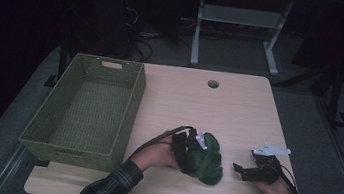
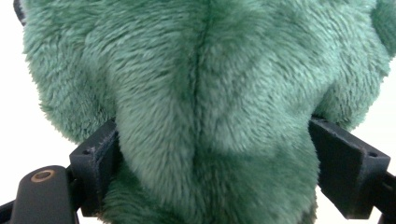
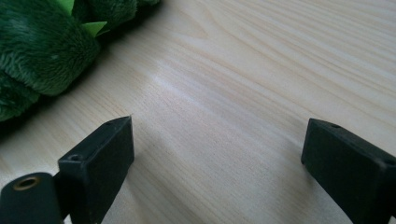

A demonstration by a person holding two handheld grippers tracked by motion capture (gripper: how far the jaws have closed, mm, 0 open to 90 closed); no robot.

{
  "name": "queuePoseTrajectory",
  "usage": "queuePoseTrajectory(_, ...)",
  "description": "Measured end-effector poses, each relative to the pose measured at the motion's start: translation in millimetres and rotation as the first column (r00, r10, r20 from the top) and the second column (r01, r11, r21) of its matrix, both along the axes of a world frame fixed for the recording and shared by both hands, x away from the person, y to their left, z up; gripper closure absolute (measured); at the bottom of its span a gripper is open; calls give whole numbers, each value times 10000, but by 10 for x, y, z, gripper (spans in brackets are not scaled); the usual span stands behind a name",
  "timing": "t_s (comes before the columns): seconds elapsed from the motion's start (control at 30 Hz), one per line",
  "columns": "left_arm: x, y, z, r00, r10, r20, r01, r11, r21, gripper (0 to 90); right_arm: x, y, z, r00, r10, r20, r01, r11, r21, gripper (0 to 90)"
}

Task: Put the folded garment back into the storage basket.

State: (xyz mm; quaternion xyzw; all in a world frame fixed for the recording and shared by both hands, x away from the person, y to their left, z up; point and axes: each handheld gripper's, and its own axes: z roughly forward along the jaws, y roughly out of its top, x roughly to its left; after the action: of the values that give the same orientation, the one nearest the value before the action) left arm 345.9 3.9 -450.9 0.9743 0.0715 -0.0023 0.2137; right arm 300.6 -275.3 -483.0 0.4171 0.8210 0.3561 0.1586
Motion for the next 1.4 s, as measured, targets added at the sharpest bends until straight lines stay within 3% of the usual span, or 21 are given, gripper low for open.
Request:
queuePoseTrajectory(0.1, -27, -12, 18, 10000, 18, 46, -19, 9999, 123, 184, -1, 3, 0, 10000, -32, 2, 32, 10000, -2, 90)
queuePoseTrajectory(0.33, -45, 21, 82, 9997, 54, -218, -52, 9999, 93, 538, -2, 4, 0, 10000, -47, -10, 47, 10000, 1, 90)
queuePoseTrajectory(0.47, -35, 48, 84, 9986, 314, -430, -316, 9995, -42, 645, -2, 4, 1, 10000, -46, -13, 46, 10000, -5, 90)
queuePoseTrajectory(0.67, -10, 133, 77, 9949, 646, -779, -694, 9958, -605, 671, -1, 3, 2, 10000, -44, -19, 44, 10000, -12, 90)
queuePoseTrajectory(0.83, -21, 153, 153, 9936, 797, -805, -854, 9939, -698, 676, -1, 3, 2, 10000, -44, -27, 44, 10000, -12, 90)
queuePoseTrajectory(1.13, -4, 275, 486, 9888, 1199, -890, -1288, 9865, -1013, 673, -1, 4, 2, 10000, -55, -30, 55, 10000, -3, 89)
queuePoseTrajectory(1.4, 63, 468, 824, 9855, 1616, -508, -1666, 9789, -1187, 671, -1, 4, 2, 10000, -53, -21, 53, 10000, -5, 90)
